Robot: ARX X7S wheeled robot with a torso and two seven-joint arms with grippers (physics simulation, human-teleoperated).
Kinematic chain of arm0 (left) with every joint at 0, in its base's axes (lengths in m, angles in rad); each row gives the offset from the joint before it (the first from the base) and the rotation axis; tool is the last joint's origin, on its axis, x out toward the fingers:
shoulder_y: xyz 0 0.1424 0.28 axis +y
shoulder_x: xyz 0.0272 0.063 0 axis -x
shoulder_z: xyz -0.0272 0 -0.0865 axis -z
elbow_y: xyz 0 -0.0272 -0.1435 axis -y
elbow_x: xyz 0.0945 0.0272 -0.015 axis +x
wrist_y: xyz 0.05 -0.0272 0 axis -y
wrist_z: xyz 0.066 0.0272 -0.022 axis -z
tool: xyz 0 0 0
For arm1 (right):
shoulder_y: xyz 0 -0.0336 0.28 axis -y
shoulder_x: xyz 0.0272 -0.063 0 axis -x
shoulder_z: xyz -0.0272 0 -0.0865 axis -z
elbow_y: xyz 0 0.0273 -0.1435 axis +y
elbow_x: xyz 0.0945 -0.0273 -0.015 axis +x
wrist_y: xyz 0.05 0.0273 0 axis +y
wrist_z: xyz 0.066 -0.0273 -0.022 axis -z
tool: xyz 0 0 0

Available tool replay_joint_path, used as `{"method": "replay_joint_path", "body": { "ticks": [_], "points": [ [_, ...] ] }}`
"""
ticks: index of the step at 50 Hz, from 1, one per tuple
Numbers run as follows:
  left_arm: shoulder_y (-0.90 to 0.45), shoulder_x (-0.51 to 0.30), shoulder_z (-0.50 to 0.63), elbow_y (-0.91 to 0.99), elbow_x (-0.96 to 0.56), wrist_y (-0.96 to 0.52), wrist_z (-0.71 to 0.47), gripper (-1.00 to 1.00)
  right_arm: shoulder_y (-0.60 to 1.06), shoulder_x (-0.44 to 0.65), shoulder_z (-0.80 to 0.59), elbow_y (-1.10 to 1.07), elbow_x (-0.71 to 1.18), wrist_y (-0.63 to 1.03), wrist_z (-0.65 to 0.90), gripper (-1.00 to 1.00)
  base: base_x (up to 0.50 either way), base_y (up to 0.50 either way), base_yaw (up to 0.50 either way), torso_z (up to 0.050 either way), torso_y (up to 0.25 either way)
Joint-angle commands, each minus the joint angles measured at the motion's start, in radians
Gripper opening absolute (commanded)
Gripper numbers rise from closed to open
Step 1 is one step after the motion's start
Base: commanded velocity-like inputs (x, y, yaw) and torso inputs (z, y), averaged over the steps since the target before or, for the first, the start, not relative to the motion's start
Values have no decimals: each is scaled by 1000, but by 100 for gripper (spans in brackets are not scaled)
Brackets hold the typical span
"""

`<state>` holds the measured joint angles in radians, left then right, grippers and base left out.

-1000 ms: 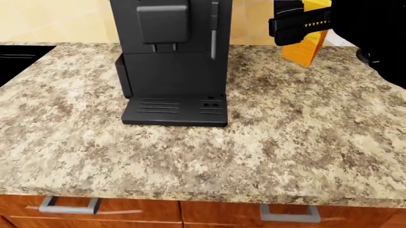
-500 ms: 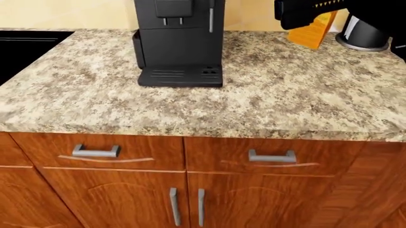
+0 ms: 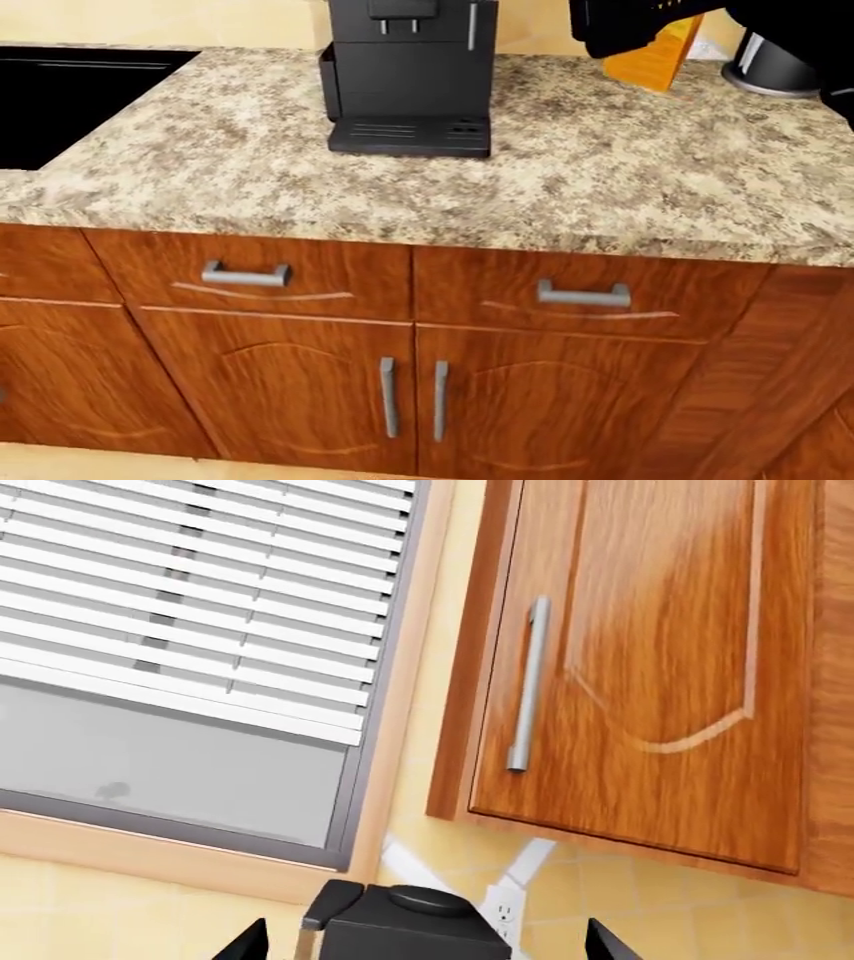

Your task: Move the drinks to the dining counter.

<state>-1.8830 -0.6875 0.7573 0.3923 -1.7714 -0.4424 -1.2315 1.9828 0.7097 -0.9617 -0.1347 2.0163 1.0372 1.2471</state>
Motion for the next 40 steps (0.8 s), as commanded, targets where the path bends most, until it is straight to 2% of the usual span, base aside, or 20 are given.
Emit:
{"method": "replay_joint_path", "body": {
  "ticks": [1, 40],
  "points": [
    [1, 2, -1, -3, 3, -1, 2, 100, 40, -11, -3, 15, -77, 54, -36, -100, 0, 0, 500, 0, 0],
    [2, 5, -5, 0, -2, -7, -2, 100, 40, -14, -18, 8, -85, 62, -42, -100, 0, 0, 500, 1, 2]
  ]
}}
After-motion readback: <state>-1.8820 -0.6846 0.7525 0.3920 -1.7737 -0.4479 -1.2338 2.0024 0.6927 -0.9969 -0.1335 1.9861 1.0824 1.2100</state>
